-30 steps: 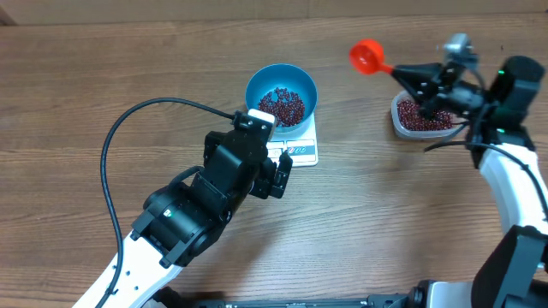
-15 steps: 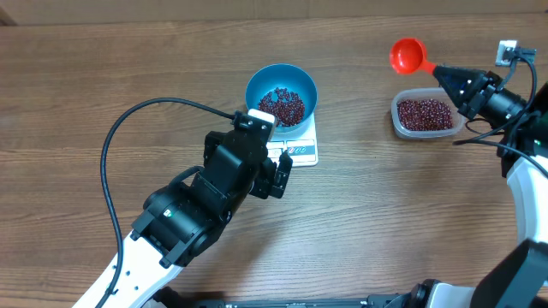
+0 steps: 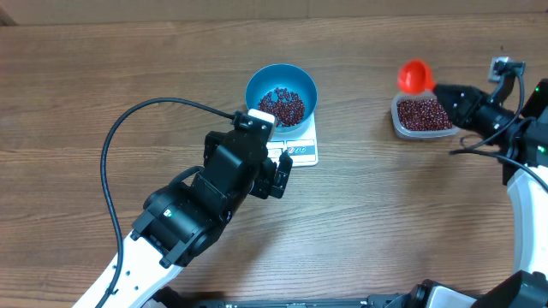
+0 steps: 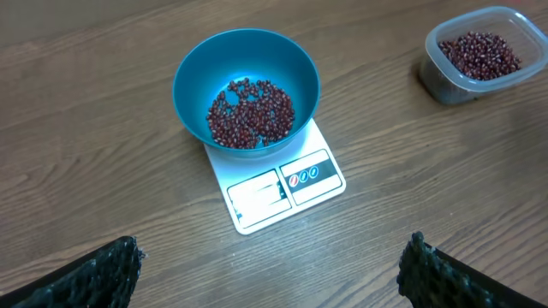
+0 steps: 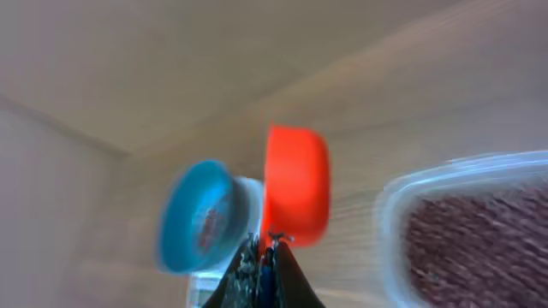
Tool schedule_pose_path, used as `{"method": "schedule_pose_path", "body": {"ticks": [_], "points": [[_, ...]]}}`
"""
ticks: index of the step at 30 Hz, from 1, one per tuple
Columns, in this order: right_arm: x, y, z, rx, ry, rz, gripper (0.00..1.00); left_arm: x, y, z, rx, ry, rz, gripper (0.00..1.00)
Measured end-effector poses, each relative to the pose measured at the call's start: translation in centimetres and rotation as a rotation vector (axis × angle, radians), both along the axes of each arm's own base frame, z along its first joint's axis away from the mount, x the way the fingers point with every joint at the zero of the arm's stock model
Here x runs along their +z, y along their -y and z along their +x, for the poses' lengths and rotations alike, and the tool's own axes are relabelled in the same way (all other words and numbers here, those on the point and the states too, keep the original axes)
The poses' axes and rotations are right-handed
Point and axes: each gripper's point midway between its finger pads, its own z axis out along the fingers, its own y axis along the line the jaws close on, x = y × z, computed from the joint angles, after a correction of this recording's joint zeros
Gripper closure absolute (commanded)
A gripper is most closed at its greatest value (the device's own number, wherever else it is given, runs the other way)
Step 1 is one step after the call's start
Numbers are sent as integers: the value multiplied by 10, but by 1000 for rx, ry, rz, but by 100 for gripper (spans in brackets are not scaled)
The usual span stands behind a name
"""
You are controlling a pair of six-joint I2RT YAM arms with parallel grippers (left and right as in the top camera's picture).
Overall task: Scoop item into bowl and weigh 150g on scale
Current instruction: 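Move the empty scoop back right over the bean tub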
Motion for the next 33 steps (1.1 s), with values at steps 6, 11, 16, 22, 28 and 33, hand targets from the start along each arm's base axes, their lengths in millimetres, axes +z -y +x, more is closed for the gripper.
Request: {"method": "schedule_pose_path", "body": {"ticks": [6, 11, 16, 22, 28, 33], "points": [[-5, 31, -6, -104, -107, -219, 97, 0, 0, 0, 0, 0, 0, 1], [8, 45, -9, -138, -147, -407, 97, 0, 0, 0, 0, 0, 0, 1], [7, 33, -7, -125, -175, -553, 96, 0, 0, 0, 0, 0, 0, 1], [2, 11, -4, -121, -201, -737, 96, 0, 0, 0, 0, 0, 0, 1], [-18, 17, -5, -162, -296, -873, 96, 0, 0, 0, 0, 0, 0, 1], [-44, 27, -2, -165, -387, -917, 96, 0, 0, 0, 0, 0, 0, 1]]}}
